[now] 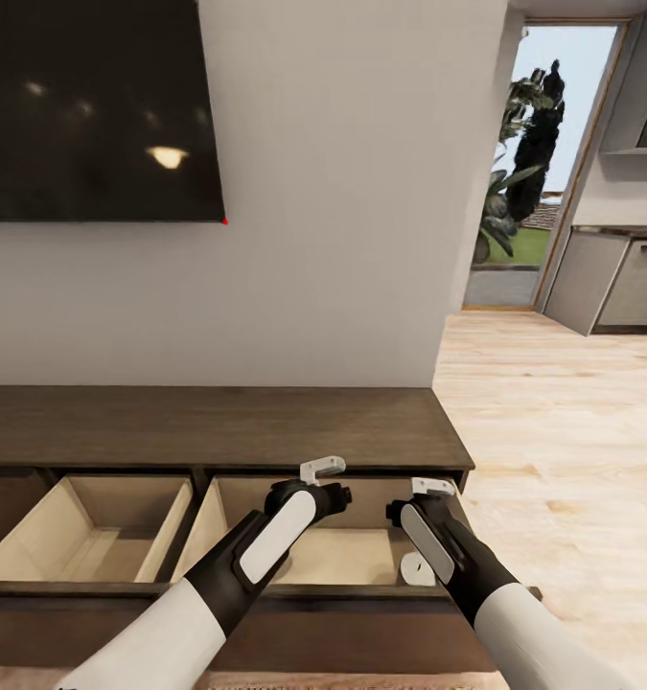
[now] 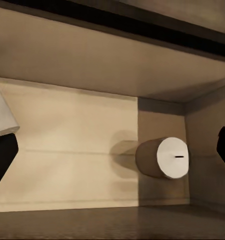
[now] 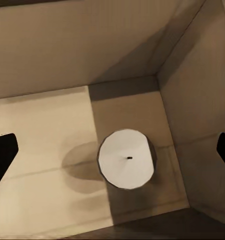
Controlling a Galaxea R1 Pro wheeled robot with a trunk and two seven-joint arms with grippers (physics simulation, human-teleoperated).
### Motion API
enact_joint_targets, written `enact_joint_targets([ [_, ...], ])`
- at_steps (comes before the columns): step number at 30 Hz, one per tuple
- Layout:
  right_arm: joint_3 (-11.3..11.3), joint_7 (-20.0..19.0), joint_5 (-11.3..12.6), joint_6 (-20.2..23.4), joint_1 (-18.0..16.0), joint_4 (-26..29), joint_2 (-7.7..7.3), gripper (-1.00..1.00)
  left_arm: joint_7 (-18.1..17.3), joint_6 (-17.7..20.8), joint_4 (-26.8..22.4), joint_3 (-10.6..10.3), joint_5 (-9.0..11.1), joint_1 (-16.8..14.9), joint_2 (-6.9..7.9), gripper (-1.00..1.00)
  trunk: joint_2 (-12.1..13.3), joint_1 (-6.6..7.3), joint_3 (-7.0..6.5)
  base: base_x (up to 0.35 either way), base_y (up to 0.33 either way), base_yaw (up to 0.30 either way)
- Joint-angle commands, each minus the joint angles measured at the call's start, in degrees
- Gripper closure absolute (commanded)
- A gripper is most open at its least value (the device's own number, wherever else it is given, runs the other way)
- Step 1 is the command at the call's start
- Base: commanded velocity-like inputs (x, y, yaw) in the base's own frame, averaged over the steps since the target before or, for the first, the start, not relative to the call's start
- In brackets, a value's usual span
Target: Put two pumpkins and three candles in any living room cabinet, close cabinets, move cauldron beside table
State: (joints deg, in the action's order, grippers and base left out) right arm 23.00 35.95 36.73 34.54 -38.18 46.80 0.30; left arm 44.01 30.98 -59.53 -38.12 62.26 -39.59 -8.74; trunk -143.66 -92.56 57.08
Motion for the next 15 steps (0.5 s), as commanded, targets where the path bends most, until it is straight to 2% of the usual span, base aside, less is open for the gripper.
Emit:
enact_joint_targets([
  [1,0.17,0.54,0.54,0.08,-0.05,0.09,-0.03,-1.00,0.46,0.05,-0.08,-0.09,0.40,-0.05,0.01,-1.00,-0.01,0.06,-0.17,-0.254,0.000,0.000],
  [6,0.16,0.53,0.54,0.08,-0.05,0.38,-0.03,-1.00,0.47,0.04,-0.20,-0.11,0.40,-0.07,0.01,-1.00,0.06,0.19,-1.28,-0.091,0.000,0.000],
  [15,0.20,0.53,0.60,0.17,-0.05,0.74,0.00,-1.00,0.46,0.04,-0.24,-0.11,0.40,-0.06,0.04,-1.00,0.18,0.42,-3.27,-0.008,0.000,0.000],
])
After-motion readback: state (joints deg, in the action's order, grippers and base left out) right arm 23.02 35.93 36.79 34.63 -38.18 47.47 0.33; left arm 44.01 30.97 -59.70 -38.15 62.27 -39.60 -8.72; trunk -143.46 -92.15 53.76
